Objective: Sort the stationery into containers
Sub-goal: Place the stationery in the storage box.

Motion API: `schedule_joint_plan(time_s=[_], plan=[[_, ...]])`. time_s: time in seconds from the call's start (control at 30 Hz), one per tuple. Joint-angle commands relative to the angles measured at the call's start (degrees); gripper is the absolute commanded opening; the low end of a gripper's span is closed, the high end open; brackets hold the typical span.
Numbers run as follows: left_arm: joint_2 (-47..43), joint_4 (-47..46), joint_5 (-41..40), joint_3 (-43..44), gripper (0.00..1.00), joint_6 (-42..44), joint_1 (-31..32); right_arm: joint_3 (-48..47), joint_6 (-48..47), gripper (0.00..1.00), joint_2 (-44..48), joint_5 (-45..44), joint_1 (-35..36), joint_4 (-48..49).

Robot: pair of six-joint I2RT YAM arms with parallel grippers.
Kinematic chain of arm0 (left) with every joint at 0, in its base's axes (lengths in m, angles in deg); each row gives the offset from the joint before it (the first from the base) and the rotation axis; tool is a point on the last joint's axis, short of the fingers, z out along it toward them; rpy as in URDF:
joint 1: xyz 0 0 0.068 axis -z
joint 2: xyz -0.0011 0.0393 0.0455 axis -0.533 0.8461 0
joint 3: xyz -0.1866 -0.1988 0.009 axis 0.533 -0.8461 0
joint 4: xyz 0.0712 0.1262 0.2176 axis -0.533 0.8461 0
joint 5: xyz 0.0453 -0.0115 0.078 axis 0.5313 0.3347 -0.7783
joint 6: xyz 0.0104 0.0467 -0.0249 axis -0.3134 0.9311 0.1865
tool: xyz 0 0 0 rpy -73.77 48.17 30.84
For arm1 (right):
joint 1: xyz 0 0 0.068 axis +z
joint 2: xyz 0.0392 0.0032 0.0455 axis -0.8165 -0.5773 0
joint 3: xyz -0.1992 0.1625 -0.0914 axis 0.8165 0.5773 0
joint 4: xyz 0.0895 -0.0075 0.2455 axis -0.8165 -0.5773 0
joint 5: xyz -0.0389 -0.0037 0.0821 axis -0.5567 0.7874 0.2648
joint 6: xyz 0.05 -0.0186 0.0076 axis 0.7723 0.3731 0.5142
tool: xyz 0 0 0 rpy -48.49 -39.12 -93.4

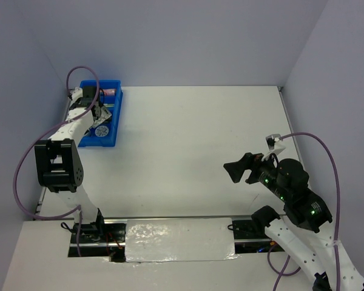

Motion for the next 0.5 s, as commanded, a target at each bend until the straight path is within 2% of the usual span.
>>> schedule_joint_plan(time_s=[0.0,0.1,0.23,0.4,0.47], plan=[[-3.94,0.09,1.29,2.87,0.99,-0.69,0.49,-0.74,-1.67,1.00,-0.94,0.49,-0.08,2.52],[-8.15,2.27,1.48,4.27,0.99,1.06,2.51,-1.97,-2.20,1.00,-2.43,-0.47,-0.08,2.43],[-15.01,8.78,2.79,7.44,0.99,4.49,8.22,-6.00,-5.09,1.00,-4.89,-3.20,-0.08,2.09],[-32.49,10.72,6.21,-1.32,0.99,10.29,11.75,-16.70,-9.14,1.00,-9.11,-17.14,-0.17,-4.59],[-40.20,11.42,6.66,-4.23,0.99,12.75,11.75,-19.71,-9.85,1.00,-10.69,-19.37,-0.08,-6.96]])
